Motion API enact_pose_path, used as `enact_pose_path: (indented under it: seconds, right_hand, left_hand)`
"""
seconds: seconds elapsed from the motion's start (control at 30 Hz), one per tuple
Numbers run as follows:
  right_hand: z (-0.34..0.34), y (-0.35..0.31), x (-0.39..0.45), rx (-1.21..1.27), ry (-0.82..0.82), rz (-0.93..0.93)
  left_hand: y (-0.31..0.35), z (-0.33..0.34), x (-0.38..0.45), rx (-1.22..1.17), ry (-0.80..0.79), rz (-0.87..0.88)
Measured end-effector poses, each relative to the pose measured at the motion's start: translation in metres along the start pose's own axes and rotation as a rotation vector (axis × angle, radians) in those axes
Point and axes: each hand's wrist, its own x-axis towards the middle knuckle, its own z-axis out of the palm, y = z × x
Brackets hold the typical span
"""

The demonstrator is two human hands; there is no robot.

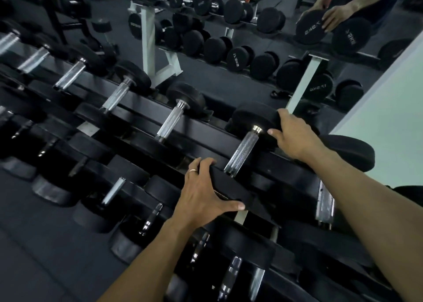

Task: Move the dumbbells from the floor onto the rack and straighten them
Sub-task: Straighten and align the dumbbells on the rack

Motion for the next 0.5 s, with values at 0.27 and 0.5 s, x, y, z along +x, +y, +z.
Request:
enact_pose_path:
  seconds: [0.27, 0.5]
  right_hand:
    - [-0.005, -0.012, 0.009, -0.126, 0.004, -0.105]
    - [-0.006, -0.016, 0.012, -0.151, 0.013, -0.096]
  left_hand:
    - [0.0, 0.001, 0.0, -0.083, 0.013, -0.031]
    - [0.001, 0.003, -0.002, -0.136, 0.005, -0.081]
